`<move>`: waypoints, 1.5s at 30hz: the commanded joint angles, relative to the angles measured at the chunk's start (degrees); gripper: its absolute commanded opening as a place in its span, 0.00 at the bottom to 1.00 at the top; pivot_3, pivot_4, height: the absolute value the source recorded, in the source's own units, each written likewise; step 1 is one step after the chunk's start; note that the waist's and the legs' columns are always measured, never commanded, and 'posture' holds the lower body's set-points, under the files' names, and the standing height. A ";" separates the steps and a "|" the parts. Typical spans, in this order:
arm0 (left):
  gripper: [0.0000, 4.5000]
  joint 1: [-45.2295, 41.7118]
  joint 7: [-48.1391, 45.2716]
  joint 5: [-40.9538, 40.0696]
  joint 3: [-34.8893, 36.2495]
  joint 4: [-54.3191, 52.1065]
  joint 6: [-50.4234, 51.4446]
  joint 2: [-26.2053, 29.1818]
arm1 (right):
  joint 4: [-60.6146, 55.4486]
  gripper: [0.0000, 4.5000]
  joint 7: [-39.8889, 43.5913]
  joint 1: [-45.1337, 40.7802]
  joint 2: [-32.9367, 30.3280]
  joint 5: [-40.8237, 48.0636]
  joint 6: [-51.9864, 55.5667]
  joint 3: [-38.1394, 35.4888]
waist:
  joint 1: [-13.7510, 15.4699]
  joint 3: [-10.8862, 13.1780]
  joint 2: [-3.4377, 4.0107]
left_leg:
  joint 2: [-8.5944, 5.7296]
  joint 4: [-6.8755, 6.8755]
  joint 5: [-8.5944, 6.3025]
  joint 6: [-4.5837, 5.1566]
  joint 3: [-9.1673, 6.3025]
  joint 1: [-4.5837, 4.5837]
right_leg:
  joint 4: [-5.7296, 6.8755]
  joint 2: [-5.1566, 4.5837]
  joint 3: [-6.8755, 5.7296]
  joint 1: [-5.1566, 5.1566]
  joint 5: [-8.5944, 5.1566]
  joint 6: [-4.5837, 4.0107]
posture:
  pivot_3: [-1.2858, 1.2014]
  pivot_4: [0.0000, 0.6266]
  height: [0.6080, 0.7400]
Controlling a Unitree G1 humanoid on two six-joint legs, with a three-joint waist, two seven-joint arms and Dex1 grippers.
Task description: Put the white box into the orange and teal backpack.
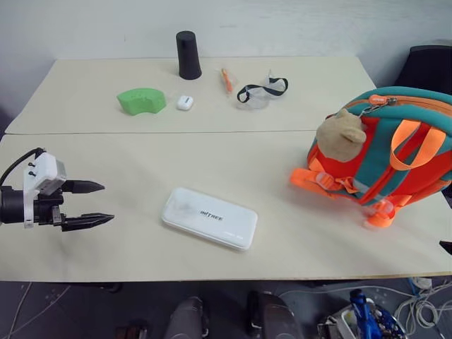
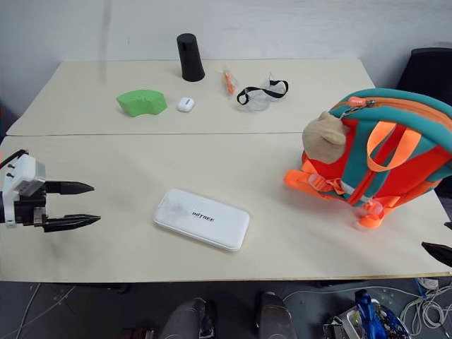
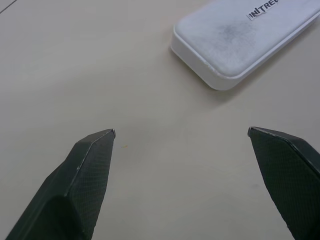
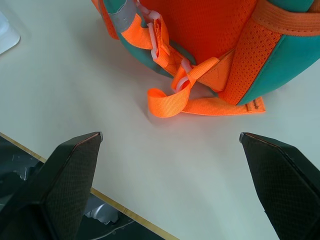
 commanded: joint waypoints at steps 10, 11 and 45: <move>1.00 -1.51 0.53 0.50 -0.21 0.96 -1.48 -0.06 | -4.62 1.00 -2.92 -0.48 1.58 0.06 2.19 -0.21 | 0.02 0.00 0.00 | 0.00 0.01 0.01 -0.05 0.01 0.02 | 0.04 0.00 0.01 0.00 0.00 0.00 | 0.52 0.24 1.00; 1.00 -1.57 0.57 0.56 -0.37 1.02 -1.63 -0.13 | -4.71 1.00 -3.14 -0.64 1.58 0.03 2.30 -0.12 | 0.02 0.00 0.00 | 0.00 0.01 0.01 -0.05 0.01 0.02 | 0.04 0.00 0.01 0.00 0.00 0.00 | 0.52 0.24 1.00; 0.29 -17.07 8.18 16.27 -22.75 4.82 -14.69 -15.14 | -34.43 0.01 -17.04 -15.67 10.44 -9.06 -0.99 44.86 | 0.08 -0.08 -0.46 | -0.04 0.49 0.16 0.06 0.01 -0.01 | 0.42 0.08 0.01 0.03 0.02 0.03 | 0.52 0.24 1.00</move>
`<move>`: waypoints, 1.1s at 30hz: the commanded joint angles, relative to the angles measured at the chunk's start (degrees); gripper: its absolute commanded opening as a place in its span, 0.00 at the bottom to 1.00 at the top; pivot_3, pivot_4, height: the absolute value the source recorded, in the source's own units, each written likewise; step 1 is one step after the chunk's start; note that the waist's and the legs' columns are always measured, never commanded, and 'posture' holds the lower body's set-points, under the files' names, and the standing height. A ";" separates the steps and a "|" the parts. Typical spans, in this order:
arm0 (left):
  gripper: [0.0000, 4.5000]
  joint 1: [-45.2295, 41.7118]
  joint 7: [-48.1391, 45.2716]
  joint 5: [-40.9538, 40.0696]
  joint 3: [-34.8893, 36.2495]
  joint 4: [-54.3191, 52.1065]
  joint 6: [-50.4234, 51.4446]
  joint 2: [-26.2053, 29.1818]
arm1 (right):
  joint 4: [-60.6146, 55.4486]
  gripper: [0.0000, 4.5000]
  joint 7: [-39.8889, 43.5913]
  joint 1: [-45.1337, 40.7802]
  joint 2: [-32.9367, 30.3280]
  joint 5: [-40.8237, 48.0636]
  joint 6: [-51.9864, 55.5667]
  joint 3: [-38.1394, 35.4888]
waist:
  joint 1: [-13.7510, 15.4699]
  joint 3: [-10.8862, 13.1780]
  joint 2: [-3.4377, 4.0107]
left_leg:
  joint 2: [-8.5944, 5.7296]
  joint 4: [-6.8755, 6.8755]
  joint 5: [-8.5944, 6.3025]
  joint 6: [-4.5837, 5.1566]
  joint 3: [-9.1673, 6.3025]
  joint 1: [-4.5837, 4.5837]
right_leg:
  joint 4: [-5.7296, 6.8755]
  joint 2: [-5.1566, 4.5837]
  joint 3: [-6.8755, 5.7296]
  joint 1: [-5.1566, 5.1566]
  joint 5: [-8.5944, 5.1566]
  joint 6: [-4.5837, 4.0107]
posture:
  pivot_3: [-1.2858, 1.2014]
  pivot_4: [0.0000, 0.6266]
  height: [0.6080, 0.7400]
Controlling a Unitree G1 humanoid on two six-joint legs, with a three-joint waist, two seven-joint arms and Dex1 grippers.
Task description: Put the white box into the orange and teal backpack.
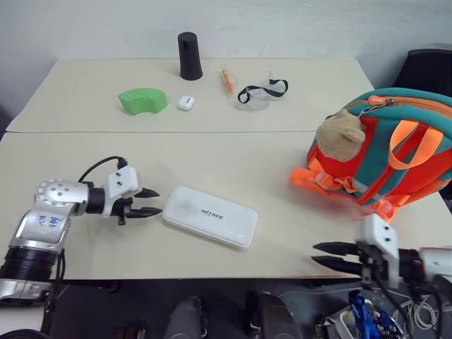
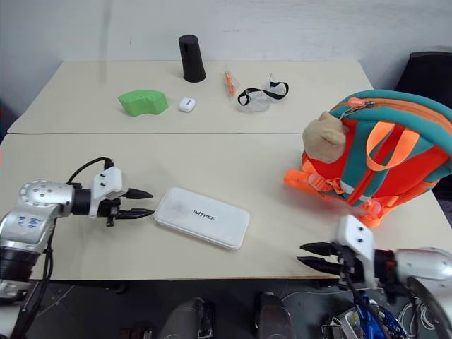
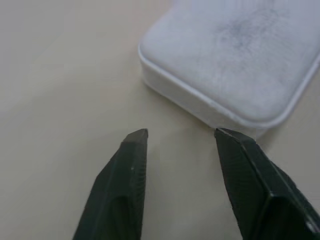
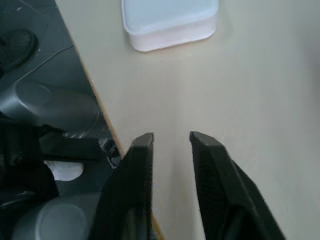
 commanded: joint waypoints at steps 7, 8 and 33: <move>0.00 -1.35 -0.35 1.35 -1.44 -0.73 0.75 -0.71 | 7.17 0.00 -2.60 -8.70 2.87 -6.85 -5.88 10.32 | -0.05 0.00 -0.01 | 0.00 0.09 0.02 0.05 0.04 0.00 | 0.03 0.04 -0.15 0.01 0.01 0.01 | 0.52 0.24 1.00; 0.00 -1.08 -0.69 1.01 -1.78 -1.63 1.40 -1.08 | 8.21 0.00 -3.84 -10.14 3.74 -7.90 -5.87 11.42 | -0.06 0.00 -0.01 | 0.00 0.11 0.01 0.06 0.05 0.00 | 0.05 0.04 -0.16 0.02 0.01 0.03 | 0.52 0.24 1.00; 0.12 5.54 -2.17 -10.46 3.47 -11.63 25.24 0.23 | 11.85 0.00 -6.54 -17.18 5.95 -10.28 -4.27 14.77 | -0.10 0.00 0.00 | 0.03 0.14 0.03 0.06 0.00 -0.04 | 0.06 0.02 -0.05 0.01 0.01 0.03 | 0.52 0.24 1.00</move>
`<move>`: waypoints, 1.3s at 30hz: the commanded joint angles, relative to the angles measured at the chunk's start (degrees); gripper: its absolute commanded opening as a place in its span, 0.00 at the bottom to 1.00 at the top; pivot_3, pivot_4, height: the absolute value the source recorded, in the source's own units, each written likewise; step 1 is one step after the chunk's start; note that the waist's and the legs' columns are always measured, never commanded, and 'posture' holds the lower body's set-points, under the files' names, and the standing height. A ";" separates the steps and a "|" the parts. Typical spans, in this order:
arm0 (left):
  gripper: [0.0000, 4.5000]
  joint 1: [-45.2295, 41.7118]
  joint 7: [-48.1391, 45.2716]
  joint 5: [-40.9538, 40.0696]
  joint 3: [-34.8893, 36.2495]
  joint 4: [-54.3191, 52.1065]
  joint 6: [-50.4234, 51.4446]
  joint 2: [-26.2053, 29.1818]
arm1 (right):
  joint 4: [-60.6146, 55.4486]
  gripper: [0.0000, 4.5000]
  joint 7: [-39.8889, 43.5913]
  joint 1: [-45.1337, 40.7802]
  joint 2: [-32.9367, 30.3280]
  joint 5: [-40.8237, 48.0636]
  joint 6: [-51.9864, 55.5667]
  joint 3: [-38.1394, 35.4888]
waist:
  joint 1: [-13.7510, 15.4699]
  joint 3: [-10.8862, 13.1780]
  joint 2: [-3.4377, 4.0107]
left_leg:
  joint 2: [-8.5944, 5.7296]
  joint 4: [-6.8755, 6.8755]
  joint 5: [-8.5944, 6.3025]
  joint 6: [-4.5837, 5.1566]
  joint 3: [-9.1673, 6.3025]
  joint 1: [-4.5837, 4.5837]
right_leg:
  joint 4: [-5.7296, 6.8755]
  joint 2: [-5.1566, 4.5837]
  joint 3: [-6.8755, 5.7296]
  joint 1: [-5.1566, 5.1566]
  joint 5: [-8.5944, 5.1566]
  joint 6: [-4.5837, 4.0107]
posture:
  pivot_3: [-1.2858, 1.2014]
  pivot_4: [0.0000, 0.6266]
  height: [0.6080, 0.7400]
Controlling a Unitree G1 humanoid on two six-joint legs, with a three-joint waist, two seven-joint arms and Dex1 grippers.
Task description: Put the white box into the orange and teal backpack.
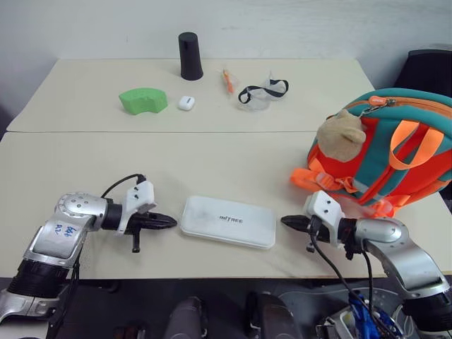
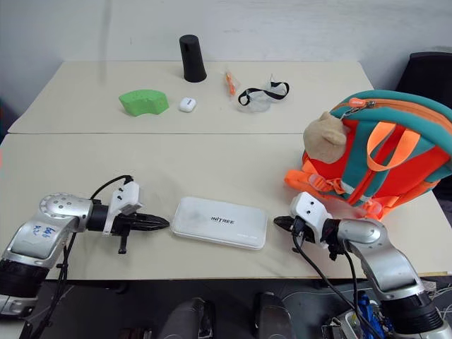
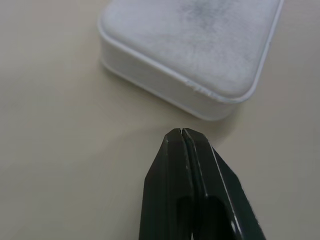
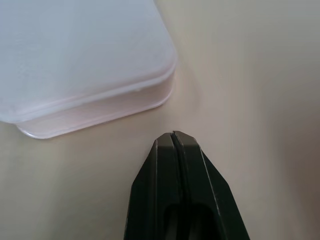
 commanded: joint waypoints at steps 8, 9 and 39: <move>0.69 -6.89 -1.50 -14.54 3.33 3.28 28.71 1.37 | -3.31 0.00 3.86 0.08 -2.42 0.22 -2.24 0.60 | 0.02 0.00 0.00 | -0.02 0.01 0.01 0.00 -0.02 0.00 | 0.02 0.02 0.00 0.01 0.00 0.00 | 0.52 0.24 1.00; 0.76 -7.61 -1.09 -14.99 2.96 3.62 30.66 1.32 | -3.04 0.00 3.99 -0.07 -2.36 -0.05 -2.61 0.76 | 0.01 0.00 0.00 | -0.02 0.01 0.02 0.00 -0.02 0.00 | 0.02 0.04 -0.01 0.01 0.00 0.00 | 0.52 0.24 1.00; 0.97 -30.38 -2.78 -13.68 -16.51 21.08 40.09 -13.63 | 0.64 0.00 7.03 2.61 -1.82 -5.59 -12.66 4.37 | 0.19 -0.04 -0.08 | -0.10 0.18 0.12 -0.02 -0.06 0.02 | 0.07 0.20 0.02 0.11 0.00 0.03 | 0.52 0.24 1.00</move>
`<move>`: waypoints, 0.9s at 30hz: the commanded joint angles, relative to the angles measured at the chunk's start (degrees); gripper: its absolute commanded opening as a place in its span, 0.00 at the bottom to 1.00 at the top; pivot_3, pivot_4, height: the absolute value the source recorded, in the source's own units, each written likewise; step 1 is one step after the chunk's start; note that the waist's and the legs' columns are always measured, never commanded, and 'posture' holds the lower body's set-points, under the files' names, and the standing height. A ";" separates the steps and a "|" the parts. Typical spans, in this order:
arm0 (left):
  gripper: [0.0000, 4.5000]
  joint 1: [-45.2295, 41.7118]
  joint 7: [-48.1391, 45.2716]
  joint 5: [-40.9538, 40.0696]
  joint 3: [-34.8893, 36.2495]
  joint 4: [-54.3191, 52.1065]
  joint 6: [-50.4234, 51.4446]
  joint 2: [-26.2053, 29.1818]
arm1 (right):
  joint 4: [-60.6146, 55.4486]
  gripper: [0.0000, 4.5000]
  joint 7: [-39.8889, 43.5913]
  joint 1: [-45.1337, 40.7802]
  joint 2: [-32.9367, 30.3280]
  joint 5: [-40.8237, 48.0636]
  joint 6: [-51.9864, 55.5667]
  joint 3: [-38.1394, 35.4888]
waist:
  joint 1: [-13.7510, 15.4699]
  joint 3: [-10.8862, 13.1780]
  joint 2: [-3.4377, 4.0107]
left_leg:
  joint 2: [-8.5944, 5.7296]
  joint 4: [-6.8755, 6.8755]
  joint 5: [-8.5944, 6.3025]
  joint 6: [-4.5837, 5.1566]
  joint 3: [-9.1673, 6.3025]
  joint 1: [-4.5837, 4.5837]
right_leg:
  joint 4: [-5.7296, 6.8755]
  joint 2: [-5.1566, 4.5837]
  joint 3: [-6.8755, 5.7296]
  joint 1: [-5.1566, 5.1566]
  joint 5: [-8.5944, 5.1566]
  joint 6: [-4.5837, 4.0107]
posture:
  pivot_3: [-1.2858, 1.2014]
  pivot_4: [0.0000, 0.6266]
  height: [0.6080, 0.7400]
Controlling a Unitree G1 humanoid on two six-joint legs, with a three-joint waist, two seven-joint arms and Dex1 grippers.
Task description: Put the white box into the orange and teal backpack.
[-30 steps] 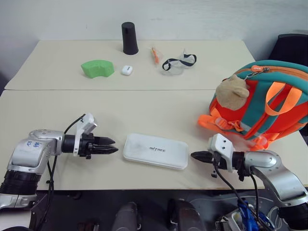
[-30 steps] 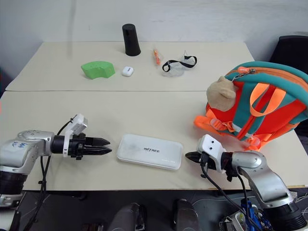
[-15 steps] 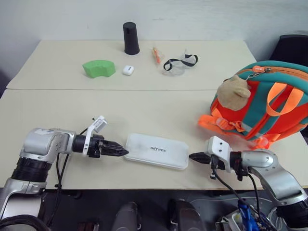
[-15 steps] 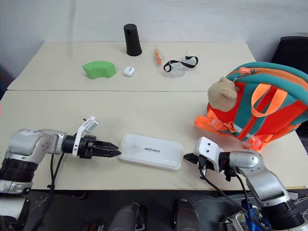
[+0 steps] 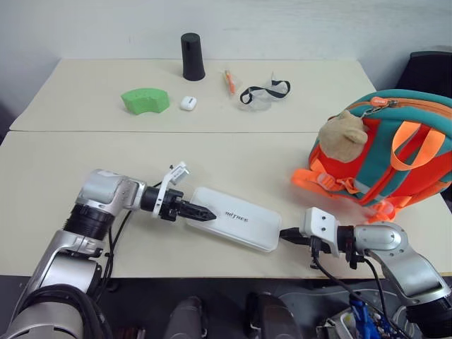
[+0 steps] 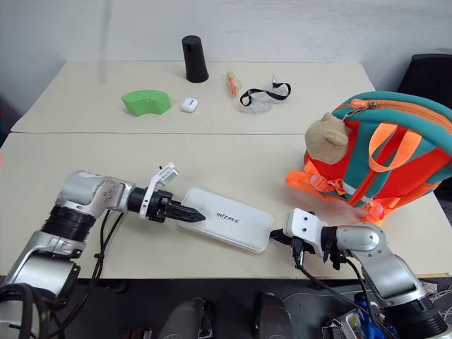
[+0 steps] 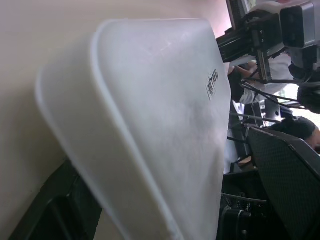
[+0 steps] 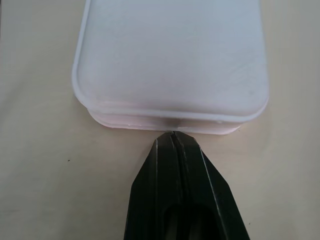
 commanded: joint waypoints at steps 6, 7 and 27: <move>0.79 -4.29 -6.17 0.66 -3.30 2.94 -2.73 -0.52 | -0.81 0.00 -0.23 2.62 0.23 -0.37 -1.35 1.06 | -0.06 0.00 0.00 | 0.01 0.01 0.00 -0.01 0.00 0.00 | -0.01 -0.01 0.00 0.00 0.00 0.00 | 0.52 0.24 1.00; 0.72 -4.37 -6.46 0.78 -3.37 3.07 -2.83 -0.46 | -0.97 0.00 -0.40 2.77 0.31 -0.24 -1.35 0.98 | -0.07 0.00 0.00 | 0.02 0.01 0.00 -0.01 0.00 0.00 | -0.01 -0.01 0.00 0.00 0.00 0.00 | 0.52 0.24 1.00; 0.29 8.65 -7.75 -17.05 21.95 -26.86 0.63 13.00 | -10.09 0.39 -3.51 22.30 -2.77 35.62 26.61 -48.48 | -0.02 0.02 -0.02 | 0.08 0.07 -0.02 0.02 -0.21 -0.19 | -0.09 -0.23 -0.04 -0.02 0.00 0.00 | 0.52 0.24 1.00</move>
